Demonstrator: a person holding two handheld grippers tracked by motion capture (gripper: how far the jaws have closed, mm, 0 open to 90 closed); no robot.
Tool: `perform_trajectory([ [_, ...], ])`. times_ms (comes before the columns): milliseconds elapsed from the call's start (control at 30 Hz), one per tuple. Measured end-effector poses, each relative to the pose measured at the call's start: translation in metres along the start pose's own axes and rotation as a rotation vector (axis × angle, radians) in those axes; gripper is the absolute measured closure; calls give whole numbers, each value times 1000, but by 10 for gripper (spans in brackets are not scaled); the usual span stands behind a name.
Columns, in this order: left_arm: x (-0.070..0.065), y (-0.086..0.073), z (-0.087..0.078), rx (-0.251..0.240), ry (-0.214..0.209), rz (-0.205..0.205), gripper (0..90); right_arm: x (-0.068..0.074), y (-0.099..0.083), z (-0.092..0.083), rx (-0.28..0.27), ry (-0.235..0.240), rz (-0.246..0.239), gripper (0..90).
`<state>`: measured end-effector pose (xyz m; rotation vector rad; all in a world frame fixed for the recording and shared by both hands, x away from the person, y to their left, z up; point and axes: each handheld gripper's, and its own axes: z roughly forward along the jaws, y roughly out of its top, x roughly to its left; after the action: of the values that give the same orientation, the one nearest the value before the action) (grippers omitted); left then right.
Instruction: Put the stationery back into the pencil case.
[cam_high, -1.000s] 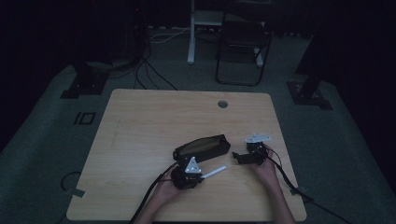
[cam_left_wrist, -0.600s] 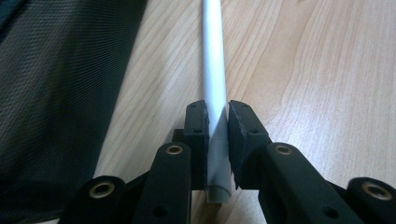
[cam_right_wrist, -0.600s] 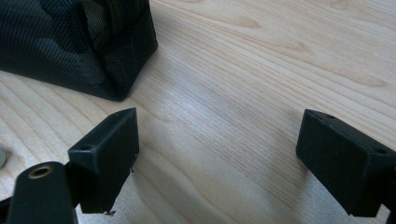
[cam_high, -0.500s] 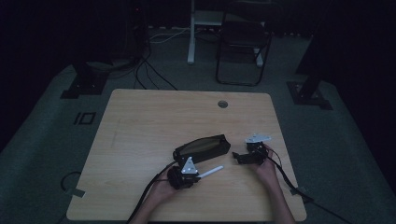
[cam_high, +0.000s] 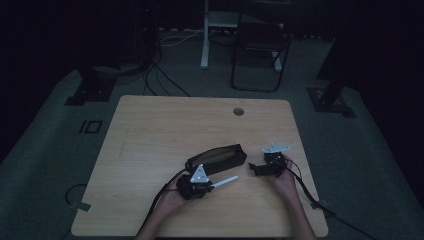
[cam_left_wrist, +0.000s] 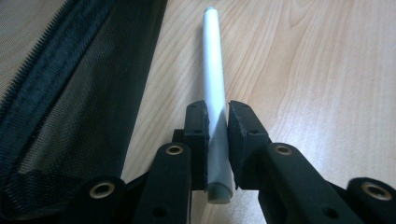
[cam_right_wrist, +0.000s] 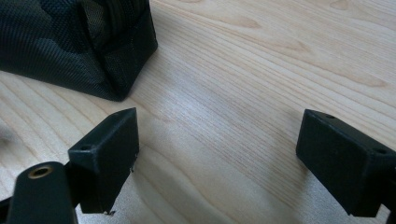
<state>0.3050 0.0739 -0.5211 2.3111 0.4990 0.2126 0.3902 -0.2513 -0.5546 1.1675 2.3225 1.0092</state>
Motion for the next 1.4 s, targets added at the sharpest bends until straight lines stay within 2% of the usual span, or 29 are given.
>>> perform_trajectory([
  [367,0,8,-11,-27,-16,18,789,0,0,0,0,0,-1,132],
  [667,1,16,-22,-54,-45,29,789,0,0,0,0,0,0,132],
  [1033,5,23,-31,-63,-59,40,789,0,0,0,0,0,0,132],
  [1400,11,32,-43,-95,-77,46,789,0,0,0,0,0,0,132],
])
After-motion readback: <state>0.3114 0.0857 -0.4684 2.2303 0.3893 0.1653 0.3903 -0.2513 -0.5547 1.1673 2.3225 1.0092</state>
